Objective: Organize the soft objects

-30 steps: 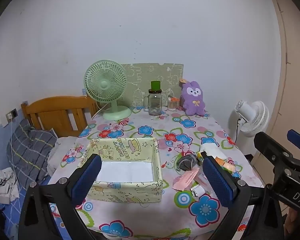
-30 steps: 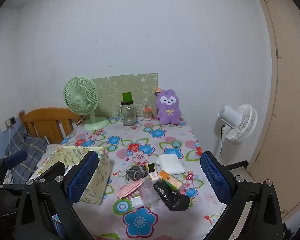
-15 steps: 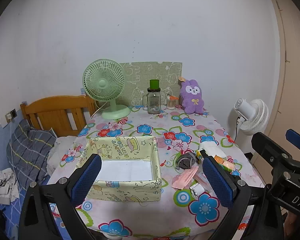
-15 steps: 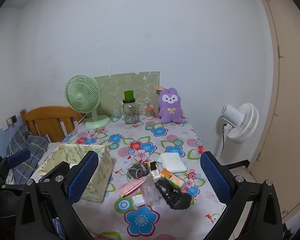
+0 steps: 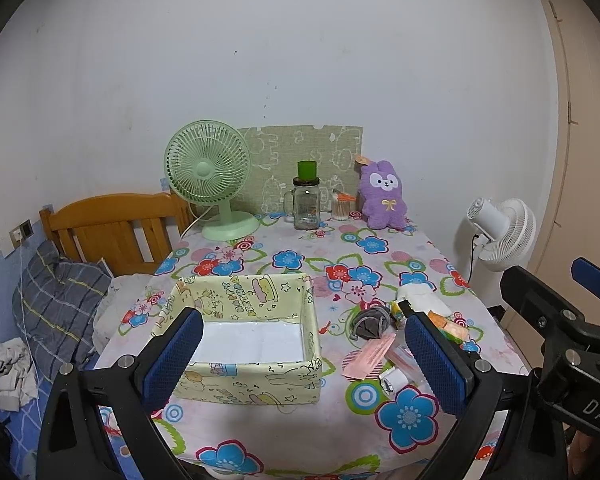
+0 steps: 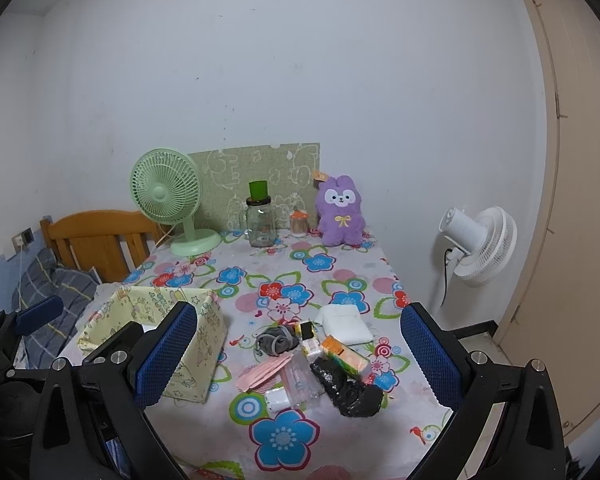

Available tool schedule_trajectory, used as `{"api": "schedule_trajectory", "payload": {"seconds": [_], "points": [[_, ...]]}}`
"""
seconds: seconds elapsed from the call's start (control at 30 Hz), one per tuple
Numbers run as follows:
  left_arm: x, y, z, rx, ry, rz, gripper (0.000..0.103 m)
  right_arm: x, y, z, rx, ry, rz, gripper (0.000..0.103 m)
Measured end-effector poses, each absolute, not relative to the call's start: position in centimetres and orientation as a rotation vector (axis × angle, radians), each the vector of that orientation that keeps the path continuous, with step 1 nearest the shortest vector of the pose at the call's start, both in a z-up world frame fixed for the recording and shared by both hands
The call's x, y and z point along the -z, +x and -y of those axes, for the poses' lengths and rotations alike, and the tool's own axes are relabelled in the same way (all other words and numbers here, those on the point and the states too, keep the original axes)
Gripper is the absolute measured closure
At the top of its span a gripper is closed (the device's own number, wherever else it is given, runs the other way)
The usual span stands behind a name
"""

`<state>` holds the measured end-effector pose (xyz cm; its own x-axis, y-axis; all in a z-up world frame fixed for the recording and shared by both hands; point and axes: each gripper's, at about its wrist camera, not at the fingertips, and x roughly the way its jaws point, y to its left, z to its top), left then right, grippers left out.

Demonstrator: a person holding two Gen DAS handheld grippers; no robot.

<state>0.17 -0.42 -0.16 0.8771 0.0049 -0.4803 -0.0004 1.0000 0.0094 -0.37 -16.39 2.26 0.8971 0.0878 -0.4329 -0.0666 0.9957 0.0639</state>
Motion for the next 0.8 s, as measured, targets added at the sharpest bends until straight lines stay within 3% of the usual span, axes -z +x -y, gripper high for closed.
{"api": "schedule_trajectory", "payload": {"seconds": [0.8], "points": [[0.60, 0.27, 0.59, -0.004, 0.010, -0.498, 0.002, -2.23, -0.42, 16.23, -0.080, 0.056, -0.455, 0.001]]}}
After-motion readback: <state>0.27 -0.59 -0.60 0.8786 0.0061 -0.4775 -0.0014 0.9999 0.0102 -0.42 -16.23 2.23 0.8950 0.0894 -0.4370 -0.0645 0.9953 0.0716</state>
